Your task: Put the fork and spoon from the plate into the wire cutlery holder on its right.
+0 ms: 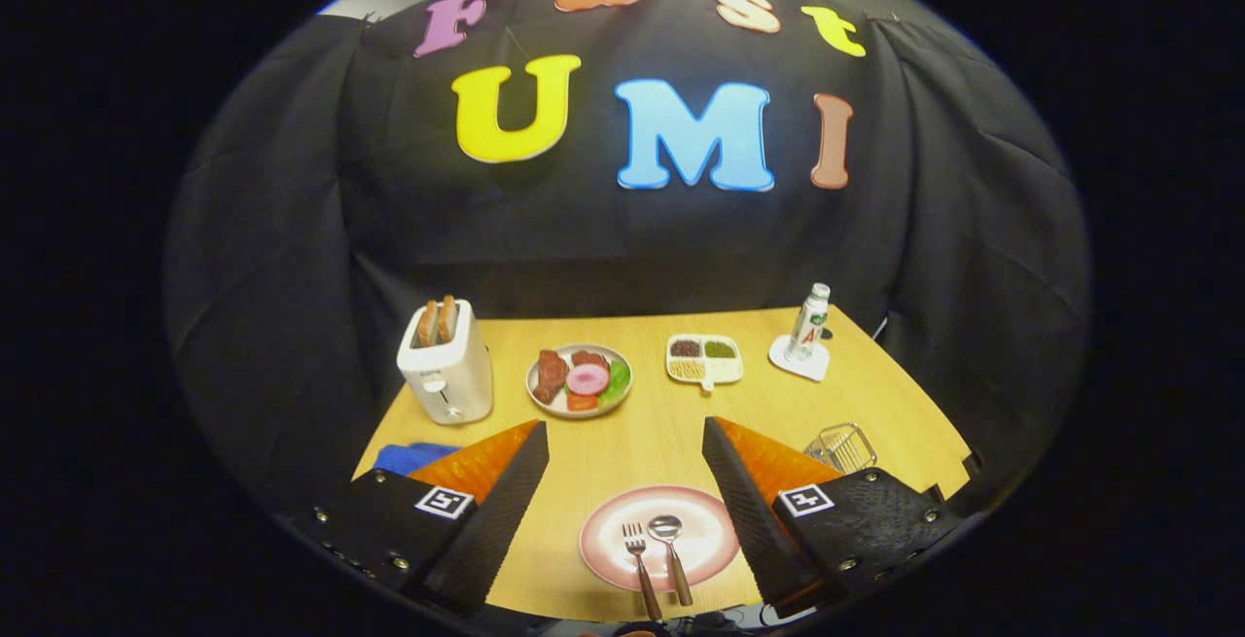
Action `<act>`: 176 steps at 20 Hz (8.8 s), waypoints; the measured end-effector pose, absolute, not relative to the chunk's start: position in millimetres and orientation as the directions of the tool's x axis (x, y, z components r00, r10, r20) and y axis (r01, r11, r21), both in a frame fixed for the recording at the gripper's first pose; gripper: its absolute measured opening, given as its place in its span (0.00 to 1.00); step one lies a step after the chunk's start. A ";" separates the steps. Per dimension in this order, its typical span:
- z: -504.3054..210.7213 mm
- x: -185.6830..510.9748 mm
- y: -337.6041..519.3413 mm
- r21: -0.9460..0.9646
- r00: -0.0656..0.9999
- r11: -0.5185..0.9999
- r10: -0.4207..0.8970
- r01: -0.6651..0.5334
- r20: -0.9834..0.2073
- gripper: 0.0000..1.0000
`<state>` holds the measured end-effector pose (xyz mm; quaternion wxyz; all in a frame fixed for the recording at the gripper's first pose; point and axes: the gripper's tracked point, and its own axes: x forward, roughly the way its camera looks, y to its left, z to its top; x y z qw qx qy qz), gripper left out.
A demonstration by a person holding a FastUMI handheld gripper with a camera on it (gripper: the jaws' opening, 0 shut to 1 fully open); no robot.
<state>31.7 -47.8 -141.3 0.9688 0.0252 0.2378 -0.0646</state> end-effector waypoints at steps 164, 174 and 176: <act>-400.9 18.6 -42.1 -0.076 0.158 0.997 -0.072 -0.021 -0.985 0.01; -362.8 35.9 -75.7 -0.133 0.181 0.990 -0.138 0.035 -0.974 0.01; -349.9 41.1 -90.3 -0.152 0.189 0.987 -0.161 0.059 -0.969 0.01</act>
